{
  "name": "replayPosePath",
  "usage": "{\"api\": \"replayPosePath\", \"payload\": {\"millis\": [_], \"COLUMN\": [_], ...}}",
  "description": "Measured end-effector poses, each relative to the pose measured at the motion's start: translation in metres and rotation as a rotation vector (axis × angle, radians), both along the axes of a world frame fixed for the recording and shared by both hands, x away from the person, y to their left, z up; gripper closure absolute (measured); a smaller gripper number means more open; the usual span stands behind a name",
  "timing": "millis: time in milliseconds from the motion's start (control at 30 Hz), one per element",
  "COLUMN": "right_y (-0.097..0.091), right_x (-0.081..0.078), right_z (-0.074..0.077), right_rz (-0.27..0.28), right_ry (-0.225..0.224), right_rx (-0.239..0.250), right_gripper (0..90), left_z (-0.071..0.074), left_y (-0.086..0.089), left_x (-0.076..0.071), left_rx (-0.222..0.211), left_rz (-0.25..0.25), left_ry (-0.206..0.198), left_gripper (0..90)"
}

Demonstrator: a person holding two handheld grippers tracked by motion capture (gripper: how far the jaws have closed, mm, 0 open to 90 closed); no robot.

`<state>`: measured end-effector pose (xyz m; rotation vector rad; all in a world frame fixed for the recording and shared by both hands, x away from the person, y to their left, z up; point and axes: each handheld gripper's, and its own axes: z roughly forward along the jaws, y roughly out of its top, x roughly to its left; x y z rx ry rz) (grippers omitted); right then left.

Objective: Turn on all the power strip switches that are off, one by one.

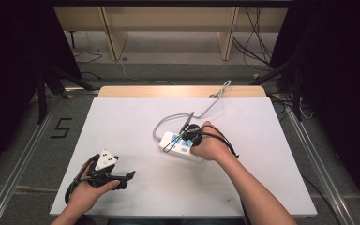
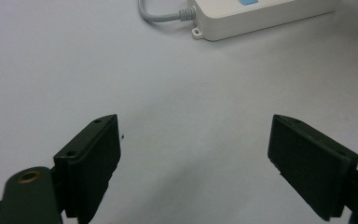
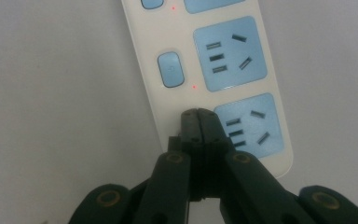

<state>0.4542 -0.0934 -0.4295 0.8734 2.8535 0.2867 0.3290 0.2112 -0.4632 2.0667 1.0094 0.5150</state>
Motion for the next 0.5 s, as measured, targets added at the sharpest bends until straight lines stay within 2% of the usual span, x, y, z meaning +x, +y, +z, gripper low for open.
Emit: {"api": "replayPosePath", "payload": {"millis": [200, 500], "right_y": [-0.0077, -0.0078], "right_x": [0.0, -0.0009], "right_z": [-0.0012, -0.0003], "right_rz": [-0.024, -0.009], "right_ry": [0.003, -0.012], "right_rx": [0.065, 0.069], "right_gripper": [90.0, 90.0], "left_z": [-0.0006, -0.0009], "left_y": [0.0002, 0.0], "left_x": [0.0007, 0.0007], "left_rx": [0.001, 0.0], "left_rz": [0.001, 0.0], "left_ry": [0.005, 0.006], "left_gripper": [16.8, 16.9]}}
